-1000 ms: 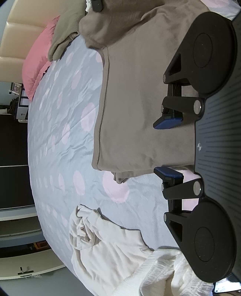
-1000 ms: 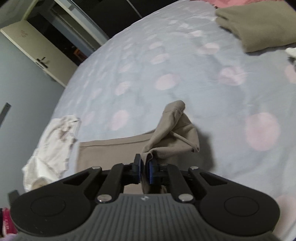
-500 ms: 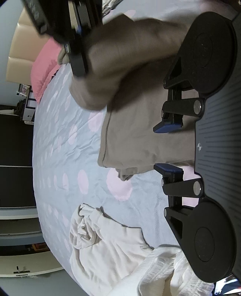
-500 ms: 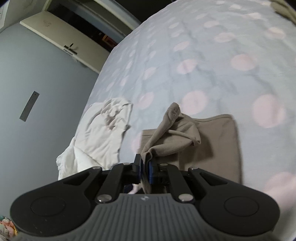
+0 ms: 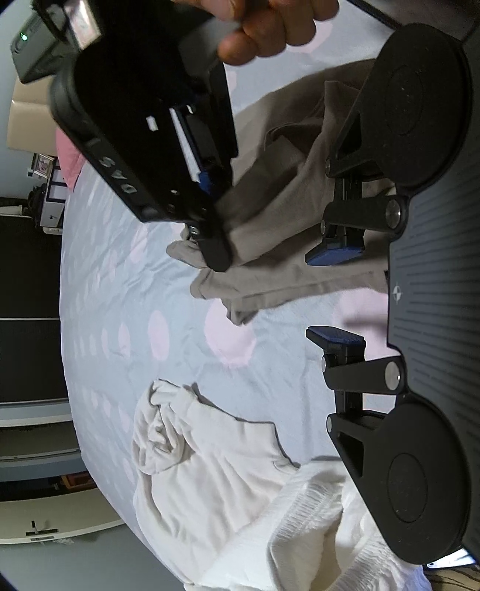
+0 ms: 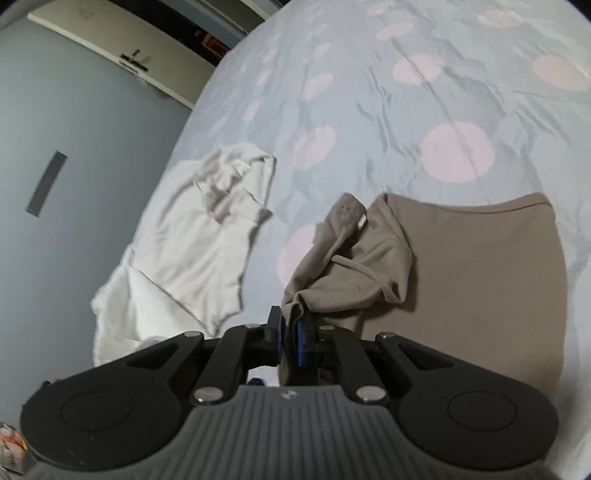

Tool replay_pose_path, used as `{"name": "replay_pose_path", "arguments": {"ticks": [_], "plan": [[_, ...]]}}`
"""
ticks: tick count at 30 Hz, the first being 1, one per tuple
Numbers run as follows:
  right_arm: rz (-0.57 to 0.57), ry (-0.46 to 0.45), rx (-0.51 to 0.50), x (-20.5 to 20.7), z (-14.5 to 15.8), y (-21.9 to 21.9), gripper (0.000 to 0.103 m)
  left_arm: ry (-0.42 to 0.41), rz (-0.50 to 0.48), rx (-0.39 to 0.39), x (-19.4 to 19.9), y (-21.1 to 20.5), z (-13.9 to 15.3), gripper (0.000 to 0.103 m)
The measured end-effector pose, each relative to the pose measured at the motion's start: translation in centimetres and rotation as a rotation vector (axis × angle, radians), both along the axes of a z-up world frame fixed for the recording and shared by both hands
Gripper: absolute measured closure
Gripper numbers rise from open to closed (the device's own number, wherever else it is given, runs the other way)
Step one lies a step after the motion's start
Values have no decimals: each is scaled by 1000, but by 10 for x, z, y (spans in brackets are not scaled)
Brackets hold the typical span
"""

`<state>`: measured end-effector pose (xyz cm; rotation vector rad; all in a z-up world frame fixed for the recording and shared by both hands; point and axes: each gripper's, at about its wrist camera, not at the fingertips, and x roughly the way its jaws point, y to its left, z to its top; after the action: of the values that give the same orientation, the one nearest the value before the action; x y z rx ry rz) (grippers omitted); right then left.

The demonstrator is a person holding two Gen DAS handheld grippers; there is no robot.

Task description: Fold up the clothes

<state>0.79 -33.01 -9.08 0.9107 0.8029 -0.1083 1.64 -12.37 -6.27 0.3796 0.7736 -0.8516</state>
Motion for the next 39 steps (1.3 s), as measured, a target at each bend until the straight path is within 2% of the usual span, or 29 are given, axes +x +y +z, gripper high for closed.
{"name": "replay_pose_path", "arguments": {"ticks": [2, 5, 12, 20, 24, 26, 27, 28, 29, 30, 32, 35, 39], "plan": [[10, -7, -2, -2, 0, 0, 85, 2, 12, -1, 1, 2, 1, 70], [15, -30, -31, -12, 13, -3, 67, 1, 14, -3, 0, 5, 3, 70], [23, -70, -101, -36, 39, -10, 56, -6, 7, -7, -7, 11, 10, 70], [61, 30, -186, -93, 15, -18, 50, 19, -34, -22, -23, 15, 19, 70], [116, 11, -179, -108, 5, -7, 38, 26, -24, -21, -26, 20, 21, 68], [150, -6, -178, -113, 1, 0, 35, 62, -11, -52, -24, 25, 23, 58], [166, -10, -191, -113, -1, 4, 35, 89, -6, -73, -22, 27, 23, 56], [182, -12, -208, -113, -3, 9, 35, 115, 2, -91, -20, 29, 24, 54], [191, -13, -228, -112, -5, 13, 40, 140, 10, -108, -19, 31, 25, 52], [198, -12, -249, -111, -7, 18, 62, 156, 17, -118, -18, 32, 25, 52], [222, -8, -272, -109, -9, 24, 90, 165, 30, -136, -18, 35, 27, 44], [260, -42, -325, -110, 0, 37, 91, 187, 45, -174, -17, 39, 30, 43], [383, -114, -436, -112, 17, 65, 91, 249, 64, -237, -11, 43, 32, 43]]}}
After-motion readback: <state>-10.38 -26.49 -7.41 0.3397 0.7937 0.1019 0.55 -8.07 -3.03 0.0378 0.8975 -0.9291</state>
